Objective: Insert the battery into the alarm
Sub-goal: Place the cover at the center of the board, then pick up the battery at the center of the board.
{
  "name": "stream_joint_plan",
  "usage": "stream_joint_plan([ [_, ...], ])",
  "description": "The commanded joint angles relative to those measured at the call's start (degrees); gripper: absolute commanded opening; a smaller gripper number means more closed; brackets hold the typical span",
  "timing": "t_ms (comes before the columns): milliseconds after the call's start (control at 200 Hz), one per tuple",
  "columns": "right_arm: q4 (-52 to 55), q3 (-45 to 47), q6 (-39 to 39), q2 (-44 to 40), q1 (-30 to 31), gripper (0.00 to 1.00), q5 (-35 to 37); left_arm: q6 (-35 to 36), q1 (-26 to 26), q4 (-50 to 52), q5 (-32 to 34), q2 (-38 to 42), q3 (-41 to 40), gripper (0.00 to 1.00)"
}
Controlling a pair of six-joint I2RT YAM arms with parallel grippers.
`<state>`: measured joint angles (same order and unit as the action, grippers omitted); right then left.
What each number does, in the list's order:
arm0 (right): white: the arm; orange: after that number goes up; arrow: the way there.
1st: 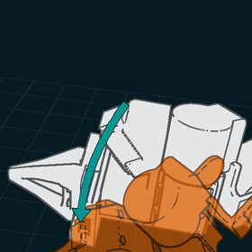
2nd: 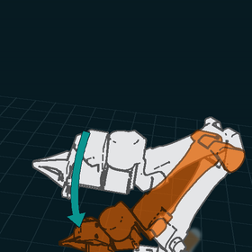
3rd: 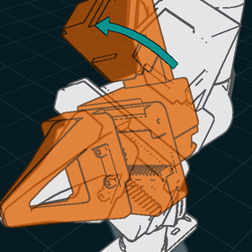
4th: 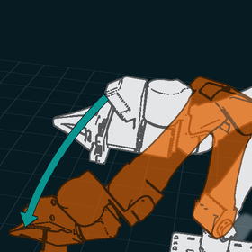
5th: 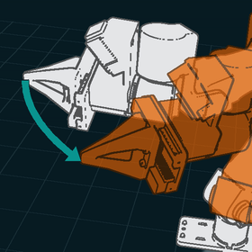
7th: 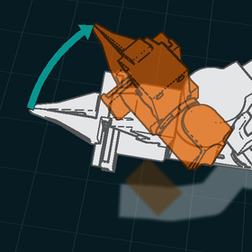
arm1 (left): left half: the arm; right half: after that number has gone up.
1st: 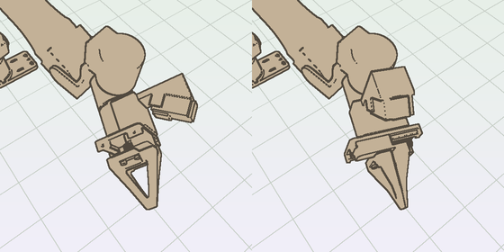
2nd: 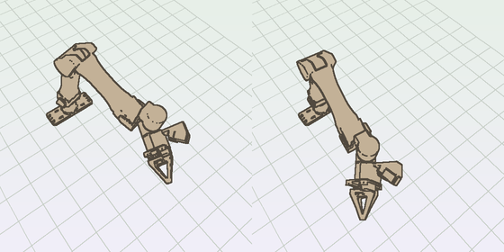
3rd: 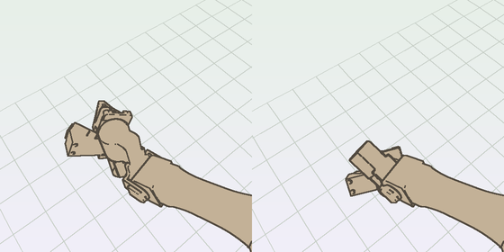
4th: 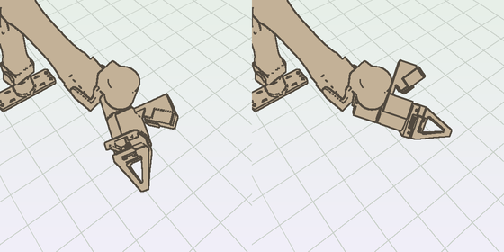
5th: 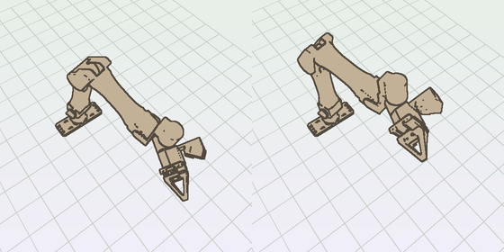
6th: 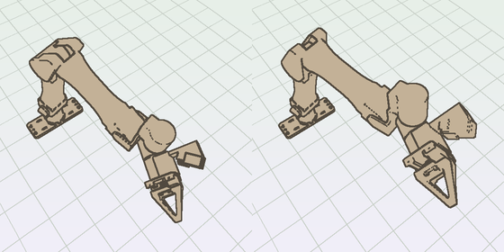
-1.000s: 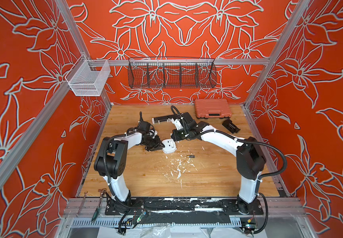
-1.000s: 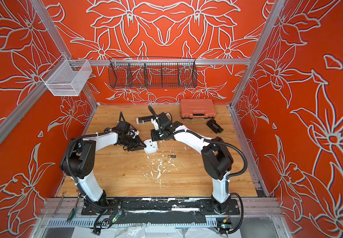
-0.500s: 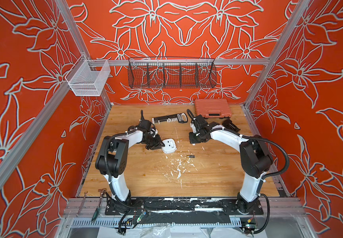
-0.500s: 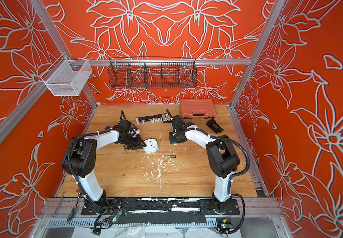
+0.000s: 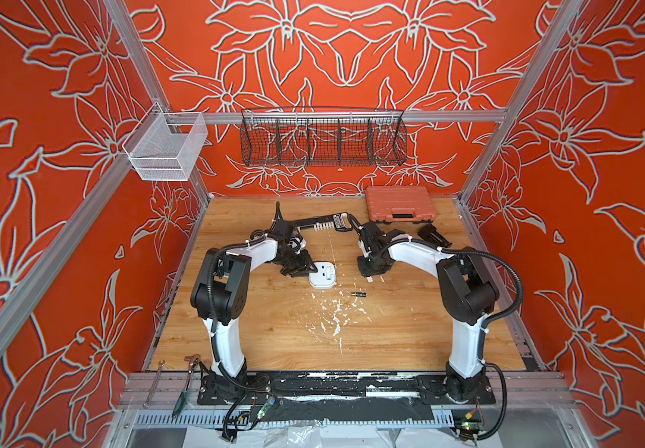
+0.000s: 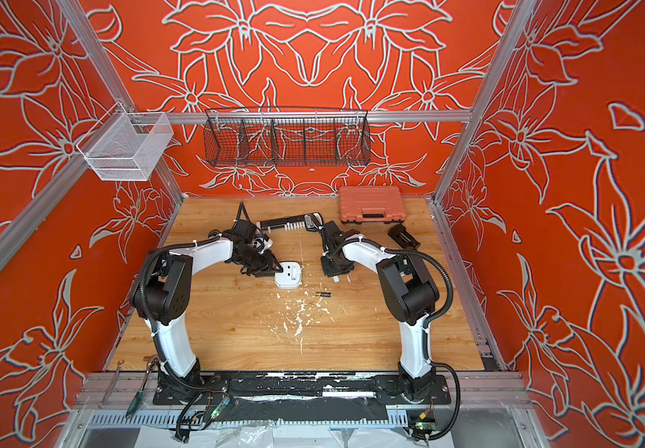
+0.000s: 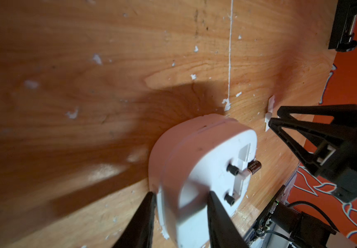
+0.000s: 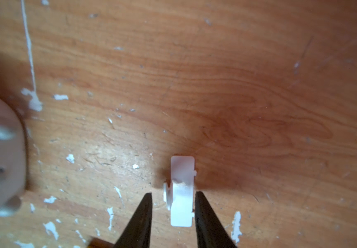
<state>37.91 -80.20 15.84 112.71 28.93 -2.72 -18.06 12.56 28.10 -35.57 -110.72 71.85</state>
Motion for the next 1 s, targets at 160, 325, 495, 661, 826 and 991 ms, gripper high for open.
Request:
stream_joint_plan([
  [160,7.9,-4.9,-9.5,-5.8,0.5,0.55,-5.2,1.4,0.6,2.1,-0.1,0.3,1.7,0.43],
  [325,11.9,-3.3,-17.7,-7.2,3.9,0.61,-14.1,0.4,-1.9,1.1,-1.2,3.5,0.8,0.48],
  [495,16.7,-3.7,-22.1,-4.6,7.3,0.63,-11.1,-0.2,-4.0,0.2,-2.4,6.2,-0.4,0.49],
  [661,16.7,-3.6,-25.3,-3.2,8.3,0.65,-10.2,-0.1,-4.1,-0.2,-1.7,7.7,-1.8,0.50],
  [826,19.0,-4.7,-27.8,0.0,9.4,0.64,-6.9,-0.2,-4.3,-0.6,-0.7,8.6,-3.2,0.50],
  [991,18.6,-4.6,-28.5,2.0,9.6,0.59,-4.3,-0.5,-4.4,-0.8,-0.3,8.7,-3.6,0.50],
])
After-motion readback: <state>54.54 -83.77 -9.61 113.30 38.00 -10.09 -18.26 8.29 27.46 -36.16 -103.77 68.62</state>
